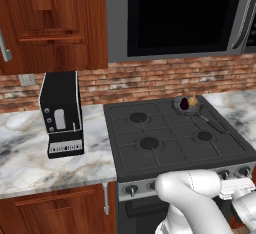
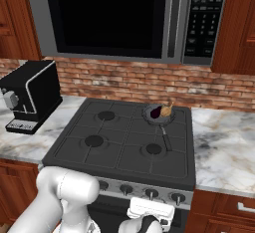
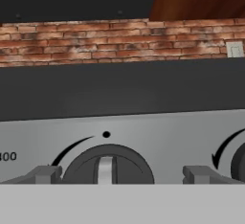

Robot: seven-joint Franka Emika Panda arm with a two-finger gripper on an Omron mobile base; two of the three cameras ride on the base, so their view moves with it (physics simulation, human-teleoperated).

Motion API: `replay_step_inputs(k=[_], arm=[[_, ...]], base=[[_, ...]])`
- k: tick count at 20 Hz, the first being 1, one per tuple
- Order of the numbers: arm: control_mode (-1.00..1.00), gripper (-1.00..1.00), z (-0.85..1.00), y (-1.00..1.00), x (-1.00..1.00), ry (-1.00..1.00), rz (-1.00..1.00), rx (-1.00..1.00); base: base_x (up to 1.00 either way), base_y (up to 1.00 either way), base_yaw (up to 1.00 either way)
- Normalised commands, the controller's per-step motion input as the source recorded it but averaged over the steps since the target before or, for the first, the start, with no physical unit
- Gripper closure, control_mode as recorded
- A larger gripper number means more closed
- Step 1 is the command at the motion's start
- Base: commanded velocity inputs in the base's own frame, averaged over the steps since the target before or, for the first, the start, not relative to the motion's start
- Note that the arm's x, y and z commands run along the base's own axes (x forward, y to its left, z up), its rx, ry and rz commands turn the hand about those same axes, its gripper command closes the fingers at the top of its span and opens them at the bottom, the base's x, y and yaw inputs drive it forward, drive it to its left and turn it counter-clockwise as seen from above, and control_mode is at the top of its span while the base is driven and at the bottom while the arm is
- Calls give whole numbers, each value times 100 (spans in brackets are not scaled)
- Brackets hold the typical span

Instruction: Put the onion and eggplant in the pan. Then turn on the rear right burner and set the heat to medium.

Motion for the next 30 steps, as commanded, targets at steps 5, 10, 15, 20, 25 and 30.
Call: replay_step_inputs(k=[5,10,15,20,25,30], arm=[[-100,-100,0,-6,0,0,-1,4],[-100,100,0,0,0,0,0,0],[-100,100,0,1,-9,-1,0,0],[-100,100,0,2,-15,-15,1,-3],[-100,100,1,0,-13,-10,4,-4],[-100,100,6,0,0,0,0,-3]], base=[[0,0,0],[0,0,0],[0,0,0],[0,0,0],[0,0,0],[0,0,0]])
